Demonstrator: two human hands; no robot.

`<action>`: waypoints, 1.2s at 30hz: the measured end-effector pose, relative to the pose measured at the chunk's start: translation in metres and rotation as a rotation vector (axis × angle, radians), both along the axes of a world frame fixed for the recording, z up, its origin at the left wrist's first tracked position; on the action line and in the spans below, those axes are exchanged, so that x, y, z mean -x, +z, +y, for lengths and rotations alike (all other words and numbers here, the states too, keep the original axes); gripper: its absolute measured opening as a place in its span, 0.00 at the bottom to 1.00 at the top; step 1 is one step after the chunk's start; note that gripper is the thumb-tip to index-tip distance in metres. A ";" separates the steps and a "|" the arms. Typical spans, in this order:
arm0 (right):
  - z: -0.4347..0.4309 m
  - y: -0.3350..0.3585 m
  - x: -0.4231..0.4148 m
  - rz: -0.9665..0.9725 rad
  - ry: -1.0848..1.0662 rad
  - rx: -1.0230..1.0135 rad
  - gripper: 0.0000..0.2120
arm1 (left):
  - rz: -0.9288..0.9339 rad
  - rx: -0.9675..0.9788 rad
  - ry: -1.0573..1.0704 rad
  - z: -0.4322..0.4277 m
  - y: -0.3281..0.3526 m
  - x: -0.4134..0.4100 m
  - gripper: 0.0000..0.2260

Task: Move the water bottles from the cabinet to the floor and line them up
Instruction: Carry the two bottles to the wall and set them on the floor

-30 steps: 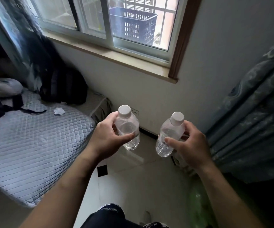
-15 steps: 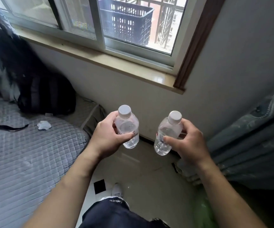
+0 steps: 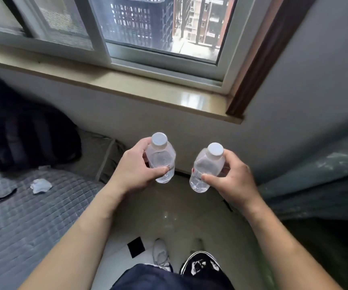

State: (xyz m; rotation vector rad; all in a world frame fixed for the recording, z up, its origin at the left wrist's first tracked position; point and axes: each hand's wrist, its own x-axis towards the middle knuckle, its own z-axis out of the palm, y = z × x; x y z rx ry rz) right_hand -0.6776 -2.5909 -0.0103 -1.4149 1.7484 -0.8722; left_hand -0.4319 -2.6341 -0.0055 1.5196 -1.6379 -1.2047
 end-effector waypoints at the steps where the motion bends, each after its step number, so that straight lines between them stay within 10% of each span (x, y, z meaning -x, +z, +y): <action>1: -0.006 -0.003 0.001 -0.007 0.004 -0.006 0.28 | -0.004 -0.007 -0.005 -0.007 -0.004 0.001 0.28; 19: -0.113 -0.147 0.034 -0.006 0.108 -0.138 0.28 | -0.115 -0.076 -0.008 -0.109 -0.144 0.039 0.27; 36: -0.172 -0.511 0.022 0.033 0.110 -0.212 0.30 | -0.161 -0.116 -0.169 -0.172 -0.516 0.027 0.29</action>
